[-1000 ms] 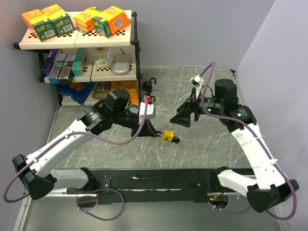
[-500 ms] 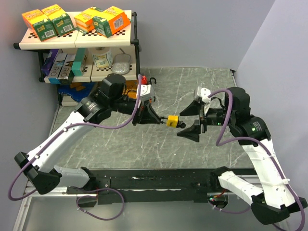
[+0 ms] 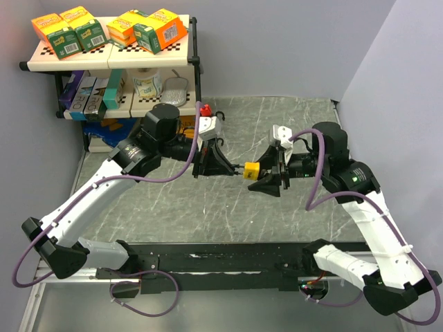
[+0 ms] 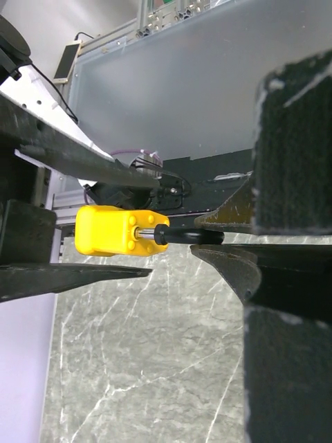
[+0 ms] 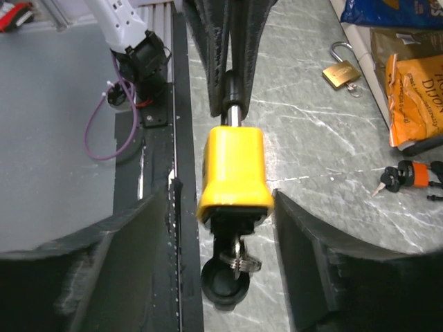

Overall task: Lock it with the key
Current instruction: Lock the lock.

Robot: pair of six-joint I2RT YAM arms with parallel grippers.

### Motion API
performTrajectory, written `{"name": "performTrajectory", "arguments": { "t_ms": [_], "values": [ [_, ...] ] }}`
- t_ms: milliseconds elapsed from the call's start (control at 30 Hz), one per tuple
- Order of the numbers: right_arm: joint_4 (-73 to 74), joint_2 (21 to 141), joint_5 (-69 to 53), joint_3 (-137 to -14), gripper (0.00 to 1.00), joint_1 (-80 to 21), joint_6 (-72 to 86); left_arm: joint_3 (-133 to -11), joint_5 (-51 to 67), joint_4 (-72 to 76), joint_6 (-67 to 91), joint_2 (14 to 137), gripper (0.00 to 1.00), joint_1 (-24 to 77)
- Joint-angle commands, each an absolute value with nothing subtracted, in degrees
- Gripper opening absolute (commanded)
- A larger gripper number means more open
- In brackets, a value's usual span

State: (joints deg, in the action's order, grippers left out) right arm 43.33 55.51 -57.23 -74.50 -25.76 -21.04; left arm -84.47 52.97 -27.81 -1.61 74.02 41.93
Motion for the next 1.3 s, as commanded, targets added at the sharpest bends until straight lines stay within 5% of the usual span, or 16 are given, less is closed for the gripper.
{"name": "performTrajectory", "arguments": {
  "t_ms": [0, 400, 1267],
  "values": [
    [39.38, 56.34, -60.11, -75.23, 0.61, -26.28, -20.39, -84.46, 55.81, -22.24, -0.35, 72.60, 0.01, 42.01],
    [37.09, 59.32, -62.23, -76.46, 0.00, -28.12, -18.19, -81.57, 56.60, -15.65, 7.64, 71.81, 0.01, 42.54],
    [24.43, 65.48, -63.99, -77.61, 0.00, -33.22, -11.33, -76.64, 54.14, -4.91, 11.51, 76.73, 0.01, 50.54]
  ]
}}
